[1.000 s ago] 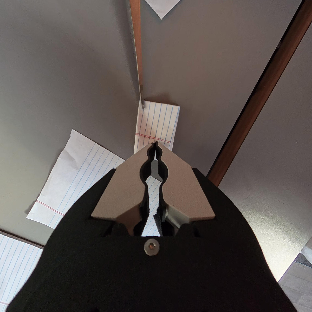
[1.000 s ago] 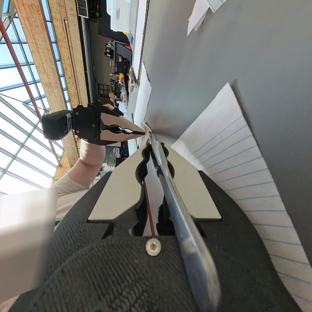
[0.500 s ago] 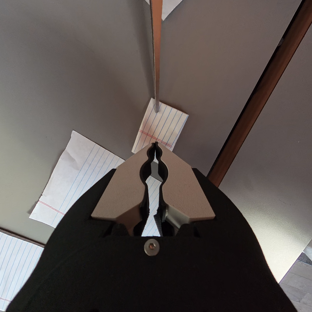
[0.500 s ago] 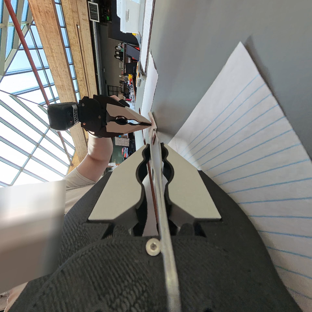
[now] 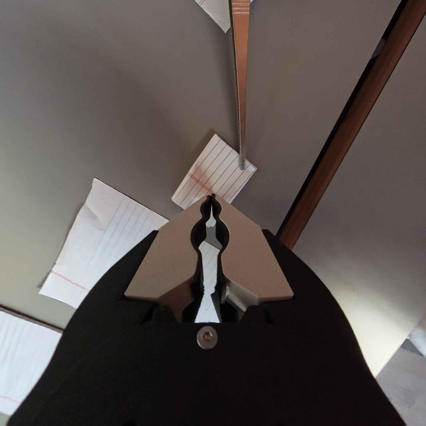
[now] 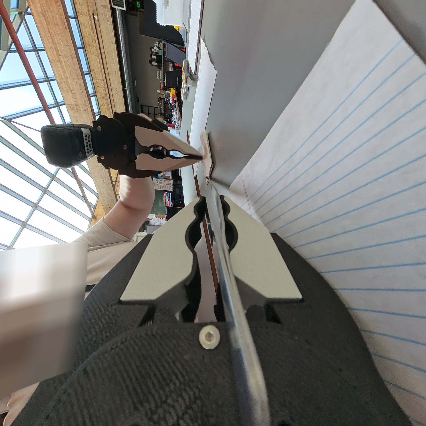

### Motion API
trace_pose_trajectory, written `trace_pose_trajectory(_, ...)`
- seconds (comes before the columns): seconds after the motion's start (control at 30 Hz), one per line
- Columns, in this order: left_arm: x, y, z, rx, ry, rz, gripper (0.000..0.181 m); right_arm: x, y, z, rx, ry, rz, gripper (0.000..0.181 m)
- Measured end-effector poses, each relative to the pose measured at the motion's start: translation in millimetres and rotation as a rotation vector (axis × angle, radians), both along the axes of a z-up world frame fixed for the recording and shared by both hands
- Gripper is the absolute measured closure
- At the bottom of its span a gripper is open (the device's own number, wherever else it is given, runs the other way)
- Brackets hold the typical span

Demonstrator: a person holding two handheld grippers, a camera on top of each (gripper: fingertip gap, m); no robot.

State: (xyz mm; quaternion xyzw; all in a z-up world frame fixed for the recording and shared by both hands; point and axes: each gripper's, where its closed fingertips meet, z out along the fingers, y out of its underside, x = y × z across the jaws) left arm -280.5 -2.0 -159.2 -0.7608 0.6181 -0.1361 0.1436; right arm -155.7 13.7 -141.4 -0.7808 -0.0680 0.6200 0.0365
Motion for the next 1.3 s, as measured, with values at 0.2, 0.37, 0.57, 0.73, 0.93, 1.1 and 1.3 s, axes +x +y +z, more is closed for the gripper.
trace_pose_trajectory(0.2,25,-36,21,0.115,-0.274,0.180,0.181,0,-5,1,0.029,0.000,-0.046,0.170)
trace_pose_trajectory(0.37,29,-26,3,0.313,-0.233,0.255,0.177,0,-6,2,0.042,0.000,-0.058,0.170)
trace_pose_trajectory(0.57,17,-4,3,0.379,-0.176,0.367,0.135,0,-7,3,0.049,-0.006,-0.062,0.169)
trace_pose_trajectory(0.73,28,-7,-1,0.290,-0.245,0.347,0.151,-1,-8,6,0.075,-0.011,-0.069,0.169)
trace_pose_trajectory(0.93,31,-10,-3,0.176,-0.239,0.223,0.158,12,10,30,0.262,-0.030,-0.110,0.169)
trace_pose_trajectory(1.1,20,-20,-4,0.112,-0.151,-0.076,0.158,15,12,35,0.335,-0.089,-0.060,0.169)
trace_pose_trajectory(1.3,11,-30,-5,0.081,-0.105,-0.398,0.164,-5,-12,29,0.350,-0.108,0.004,0.169)
